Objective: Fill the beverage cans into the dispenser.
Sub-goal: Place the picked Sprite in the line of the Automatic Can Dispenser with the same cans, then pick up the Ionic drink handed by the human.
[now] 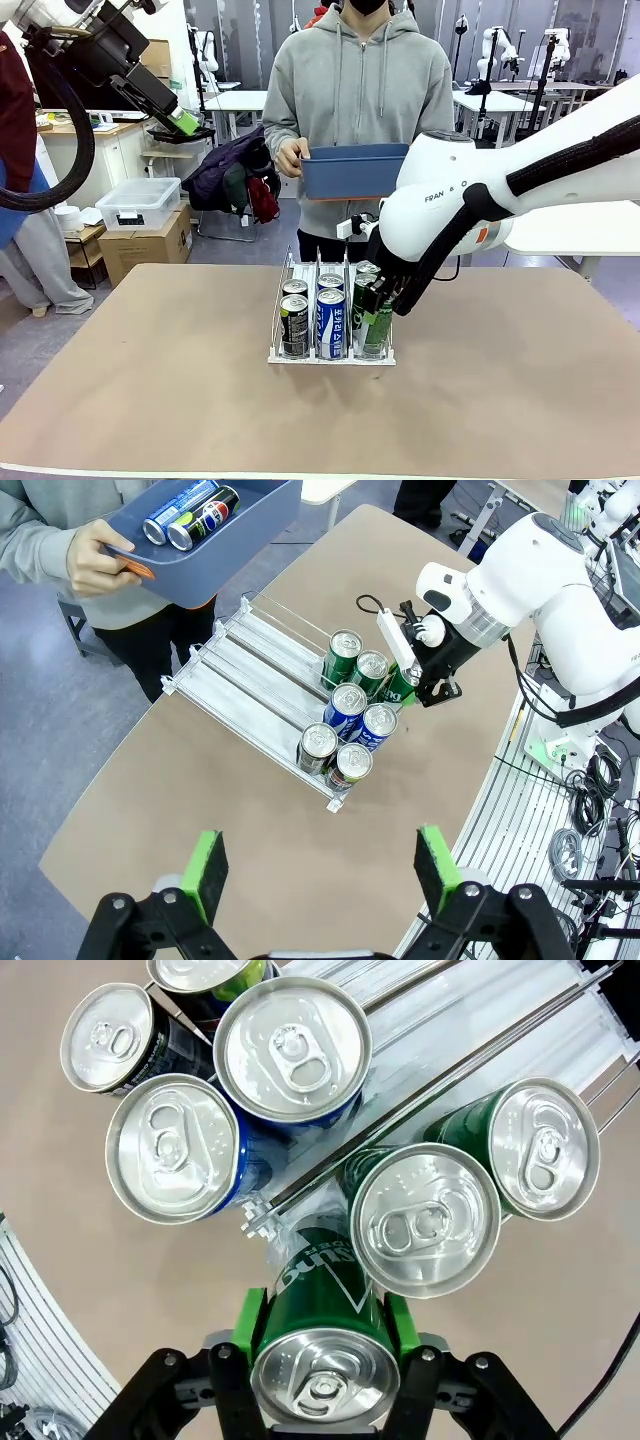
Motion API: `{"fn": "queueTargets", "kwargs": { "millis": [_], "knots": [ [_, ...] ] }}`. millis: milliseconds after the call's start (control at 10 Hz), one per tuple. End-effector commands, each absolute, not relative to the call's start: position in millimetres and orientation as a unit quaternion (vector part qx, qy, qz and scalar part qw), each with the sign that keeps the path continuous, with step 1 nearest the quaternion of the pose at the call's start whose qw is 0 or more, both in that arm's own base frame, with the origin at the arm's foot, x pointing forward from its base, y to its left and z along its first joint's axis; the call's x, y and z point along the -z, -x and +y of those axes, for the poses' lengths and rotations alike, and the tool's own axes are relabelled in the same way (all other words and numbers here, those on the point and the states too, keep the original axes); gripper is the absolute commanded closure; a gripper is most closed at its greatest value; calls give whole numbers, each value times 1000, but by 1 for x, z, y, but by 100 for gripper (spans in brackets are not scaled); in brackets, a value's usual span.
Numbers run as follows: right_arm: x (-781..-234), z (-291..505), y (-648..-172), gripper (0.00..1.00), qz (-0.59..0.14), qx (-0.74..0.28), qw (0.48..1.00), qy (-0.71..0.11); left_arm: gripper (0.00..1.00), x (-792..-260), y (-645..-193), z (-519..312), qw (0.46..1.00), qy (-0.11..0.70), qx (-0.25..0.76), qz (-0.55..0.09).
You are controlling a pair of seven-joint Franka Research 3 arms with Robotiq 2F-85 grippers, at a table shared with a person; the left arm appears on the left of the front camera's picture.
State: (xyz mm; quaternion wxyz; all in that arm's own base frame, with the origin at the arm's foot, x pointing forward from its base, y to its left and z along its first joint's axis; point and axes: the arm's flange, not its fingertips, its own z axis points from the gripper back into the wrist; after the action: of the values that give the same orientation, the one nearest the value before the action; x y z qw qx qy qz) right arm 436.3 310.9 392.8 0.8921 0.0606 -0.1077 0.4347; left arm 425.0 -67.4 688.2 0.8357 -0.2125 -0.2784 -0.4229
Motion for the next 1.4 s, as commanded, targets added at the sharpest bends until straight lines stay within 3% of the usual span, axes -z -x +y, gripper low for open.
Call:
{"fn": "queueTargets", "kwargs": {
  "millis": [0, 100, 300, 700, 800, 1300],
  "knots": [
    [-397, 316, -442, 24, -107, -440, 890, -55, 0, -690, -424, -67, 838, 213, 424, -271],
    [-400, 314, -441, 6, -106, -442, 889, -55, 0, -690, -424, -67, 838, 213, 424, -271],
    [-410, 307, -437, 0, -104, -430, 895, -57, 0, -690, -424, -67, 838, 213, 424, -271],
    [-439, 286, -420, 0, -125, -384, 911, -86, 0, -690, -424, -67, 838, 213, 424, -271],
    [-426, 302, -437, 0, -120, -419, 898, -63, 0, -690, -424, -67, 838, 213, 424, -271],
    [-424, 299, -433, 0, -116, -412, 901, -69, 0, -690, -424, -67, 838, 213, 424, -271]
  ]
}}
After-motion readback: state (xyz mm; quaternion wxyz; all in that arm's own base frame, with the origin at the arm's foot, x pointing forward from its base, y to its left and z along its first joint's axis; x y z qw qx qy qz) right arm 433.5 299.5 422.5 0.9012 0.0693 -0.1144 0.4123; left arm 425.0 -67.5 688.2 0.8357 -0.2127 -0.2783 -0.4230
